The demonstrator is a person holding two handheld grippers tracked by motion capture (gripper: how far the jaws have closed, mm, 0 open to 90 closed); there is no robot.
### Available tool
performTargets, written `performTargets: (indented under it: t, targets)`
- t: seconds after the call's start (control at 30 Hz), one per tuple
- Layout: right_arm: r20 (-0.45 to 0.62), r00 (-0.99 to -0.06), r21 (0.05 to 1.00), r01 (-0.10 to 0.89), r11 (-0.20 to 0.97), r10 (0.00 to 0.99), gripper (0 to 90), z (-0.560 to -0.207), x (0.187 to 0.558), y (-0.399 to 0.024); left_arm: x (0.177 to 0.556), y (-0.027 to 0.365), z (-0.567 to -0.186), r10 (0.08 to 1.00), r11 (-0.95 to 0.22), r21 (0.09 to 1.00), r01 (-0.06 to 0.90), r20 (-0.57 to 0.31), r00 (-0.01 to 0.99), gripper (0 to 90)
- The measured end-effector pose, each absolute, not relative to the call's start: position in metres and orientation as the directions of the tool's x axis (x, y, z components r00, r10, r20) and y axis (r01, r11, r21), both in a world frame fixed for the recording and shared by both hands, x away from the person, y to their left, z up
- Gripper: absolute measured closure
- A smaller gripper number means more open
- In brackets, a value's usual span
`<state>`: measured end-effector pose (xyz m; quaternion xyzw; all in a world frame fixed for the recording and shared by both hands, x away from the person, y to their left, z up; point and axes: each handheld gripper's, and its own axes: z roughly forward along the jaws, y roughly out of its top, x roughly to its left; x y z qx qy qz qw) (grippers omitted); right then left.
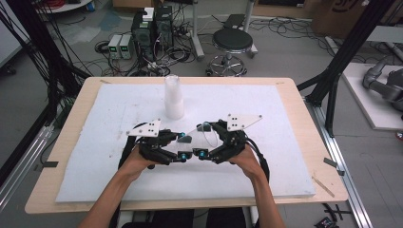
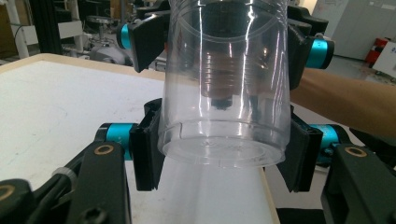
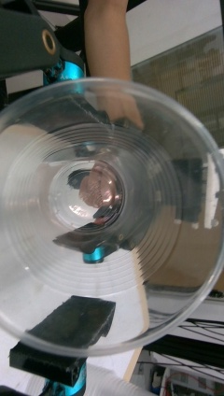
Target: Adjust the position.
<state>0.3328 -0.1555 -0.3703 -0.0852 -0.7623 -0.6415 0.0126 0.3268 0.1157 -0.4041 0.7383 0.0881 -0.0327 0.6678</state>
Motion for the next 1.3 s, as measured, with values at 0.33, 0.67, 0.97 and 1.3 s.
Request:
performTargets:
  t: [0.33, 0.67, 0.97, 1.3]
  targets:
    - [0.131, -0.988, 0.98, 0.14, 0.138, 0.077, 31.9, -0.368, 0.332, -0.157, 0.326, 0.116, -0.404, 0.081, -0.109, 0.98, 0.168, -0.159, 0.984, 41.9]
    - [0.121, -0.989, 0.982, 0.132, 0.138, 0.087, 32.7, -0.368, 0.332, -0.158, 0.326, 0.115, -0.404, 0.111, -0.108, 0.977, 0.183, -0.171, 0.979, 16.7]
    - [0.117, -0.986, 0.979, 0.134, 0.15, 0.119, 32.7, -0.367, 0.333, -0.161, 0.324, 0.126, -0.402, 0.219, -0.182, 0.963, 0.199, -0.157, 0.963, 1.7]
    - [0.122, -0.958, 0.943, 0.194, 0.27, 0.261, 32.5, -0.359, 0.343, -0.171, 0.318, 0.16, -0.412, 0.433, -0.271, 0.931, 0.243, -0.108, 0.895, 1.7]
